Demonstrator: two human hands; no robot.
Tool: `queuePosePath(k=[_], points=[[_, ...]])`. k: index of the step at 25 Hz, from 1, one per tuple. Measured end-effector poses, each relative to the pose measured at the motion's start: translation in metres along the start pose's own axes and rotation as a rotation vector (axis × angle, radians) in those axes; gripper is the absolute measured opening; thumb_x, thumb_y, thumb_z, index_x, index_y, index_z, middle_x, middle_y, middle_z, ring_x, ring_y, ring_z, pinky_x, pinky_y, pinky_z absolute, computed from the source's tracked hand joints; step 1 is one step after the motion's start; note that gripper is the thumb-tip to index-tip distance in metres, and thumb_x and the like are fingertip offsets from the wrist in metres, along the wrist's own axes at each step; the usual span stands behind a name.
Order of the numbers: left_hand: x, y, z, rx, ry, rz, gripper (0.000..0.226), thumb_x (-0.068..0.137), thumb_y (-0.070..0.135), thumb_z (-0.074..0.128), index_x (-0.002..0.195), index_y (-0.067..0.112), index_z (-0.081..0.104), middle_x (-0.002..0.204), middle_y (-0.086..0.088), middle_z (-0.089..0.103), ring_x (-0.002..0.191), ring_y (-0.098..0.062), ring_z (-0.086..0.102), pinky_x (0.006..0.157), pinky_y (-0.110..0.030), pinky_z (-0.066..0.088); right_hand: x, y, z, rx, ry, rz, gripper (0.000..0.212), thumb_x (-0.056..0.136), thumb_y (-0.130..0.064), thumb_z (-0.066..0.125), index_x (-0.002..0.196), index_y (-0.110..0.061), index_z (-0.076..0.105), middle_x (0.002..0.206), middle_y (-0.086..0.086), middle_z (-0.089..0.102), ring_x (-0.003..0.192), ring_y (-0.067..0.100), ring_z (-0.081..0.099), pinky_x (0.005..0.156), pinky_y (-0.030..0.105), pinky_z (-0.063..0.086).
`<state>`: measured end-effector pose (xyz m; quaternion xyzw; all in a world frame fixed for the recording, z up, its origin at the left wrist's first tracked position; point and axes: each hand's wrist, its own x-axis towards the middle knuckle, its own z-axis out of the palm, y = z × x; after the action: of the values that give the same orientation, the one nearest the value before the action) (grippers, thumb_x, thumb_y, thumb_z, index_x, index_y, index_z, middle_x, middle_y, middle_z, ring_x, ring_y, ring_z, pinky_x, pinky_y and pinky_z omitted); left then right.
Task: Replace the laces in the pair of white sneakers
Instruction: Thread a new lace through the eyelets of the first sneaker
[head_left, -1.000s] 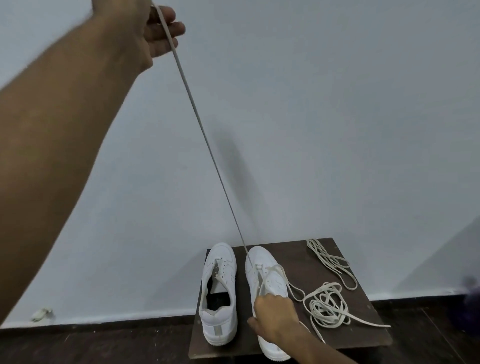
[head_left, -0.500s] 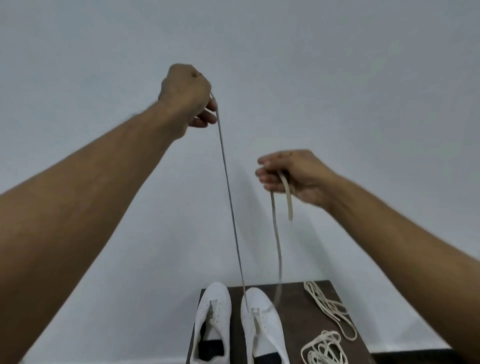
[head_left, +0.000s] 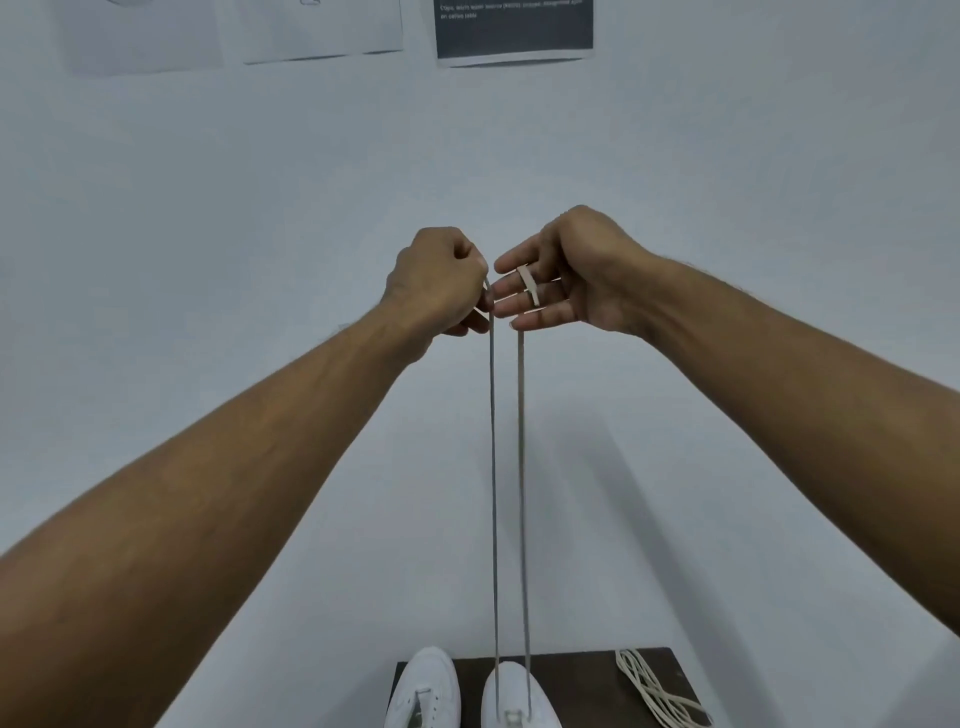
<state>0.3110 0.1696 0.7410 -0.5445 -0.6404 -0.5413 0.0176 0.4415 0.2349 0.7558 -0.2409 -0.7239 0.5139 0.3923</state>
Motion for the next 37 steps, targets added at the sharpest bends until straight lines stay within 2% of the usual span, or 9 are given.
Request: queuePosePath(k=[4,12,16,19,26,28,31,34,37], points=[[0.001,0.0,0.0,-0.013,-0.029,0.027,0.019,0.094,0.008,0.045,0.082,0.015,0.058,0.075,-0.005,0.069,0.064,-0.022,0.072,0.062,-0.032,0.056,0.003,0.001,-0.002,-0.139,-0.01,-0.068,0.026,0.089,0.009,0.045,0.106,0.005,0.063,0.096,0.023,0.071,0.082,0.03,0.074,0.069,0.038,0.062],[-0.001,-0.01,0.024,-0.159,-0.001,-0.038,0.018,0.098,0.006,0.042,0.087,0.011,0.056,0.078,-0.011,0.071,0.067,-0.023,0.073,0.063,-0.031,0.06,0.004,0.035,-0.012,-0.337,0.151,-0.256,0.026,0.093,-0.027,0.063,0.091,-0.002,0.071,0.077,0.013,0.07,0.056,0.017,0.064,0.054,0.03,0.055],[-0.007,-0.036,0.051,-0.245,0.0,-0.096,0.015,0.096,0.003,0.044,0.088,0.01,0.056,0.079,-0.009,0.073,0.068,-0.02,0.074,0.063,-0.03,0.06,0.002,0.092,-0.013,-0.402,0.222,-0.287,0.035,0.091,-0.034,0.065,0.088,0.0,0.071,0.096,0.017,0.069,0.067,0.013,0.062,0.053,0.025,0.054],[-0.02,-0.069,0.08,-0.316,-0.011,-0.169,0.013,0.095,0.004,0.045,0.091,0.009,0.057,0.082,-0.008,0.074,0.068,-0.02,0.073,0.062,-0.031,0.06,-0.006,0.163,-0.01,-0.538,0.322,-0.357,0.026,0.088,-0.041,0.064,0.077,-0.019,0.071,0.099,-0.003,0.066,0.084,0.013,0.063,0.069,0.034,0.053],[-0.102,-0.219,0.172,-0.51,-0.097,-0.619,0.016,0.092,0.001,0.045,0.087,0.011,0.056,0.089,-0.012,0.075,0.077,-0.025,0.072,0.07,-0.035,0.058,-0.085,0.389,0.032,-0.429,-0.127,0.011,0.032,0.095,-0.002,0.051,0.119,-0.016,0.068,0.073,-0.008,0.068,0.058,0.005,0.065,0.066,0.034,0.058],[-0.112,-0.248,0.182,-0.524,-0.098,-0.702,0.014,0.094,0.003,0.047,0.089,0.012,0.057,0.093,-0.011,0.075,0.084,-0.026,0.072,0.075,-0.036,0.058,-0.101,0.426,0.043,-0.452,-0.229,0.042,0.024,0.096,-0.009,0.053,0.106,-0.021,0.071,0.059,-0.011,0.057,0.05,0.003,0.054,0.056,0.027,0.049],[-0.129,-0.278,0.195,-0.369,-0.199,-0.743,0.012,0.091,0.005,0.051,0.093,0.014,0.057,0.098,-0.009,0.073,0.084,-0.026,0.072,0.076,-0.038,0.058,-0.108,0.464,0.058,-0.508,-0.275,0.074,0.04,0.097,-0.033,0.054,0.062,-0.015,0.048,0.052,0.002,0.042,0.049,0.012,0.041,0.053,0.039,0.042],[-0.171,-0.303,0.199,-0.027,-0.319,-0.727,0.02,0.085,0.014,0.057,0.103,0.022,0.055,0.09,-0.003,0.069,0.081,-0.026,0.07,0.079,-0.045,0.059,-0.106,0.486,0.069,-0.559,-0.206,0.131,0.043,0.093,-0.037,0.053,0.061,-0.011,0.04,0.049,0.001,0.039,0.046,0.011,0.035,0.051,0.036,0.036],[-0.212,-0.318,0.199,0.193,-0.445,-0.786,0.013,0.08,0.027,0.061,0.092,0.024,0.058,0.089,0.005,0.066,0.082,-0.019,0.066,0.08,-0.041,0.057,-0.104,0.499,0.078,-0.549,-0.147,0.215,0.03,0.089,-0.032,0.058,0.06,-0.024,0.061,0.046,-0.006,0.045,0.044,0.009,0.039,0.05,0.029,0.036]])
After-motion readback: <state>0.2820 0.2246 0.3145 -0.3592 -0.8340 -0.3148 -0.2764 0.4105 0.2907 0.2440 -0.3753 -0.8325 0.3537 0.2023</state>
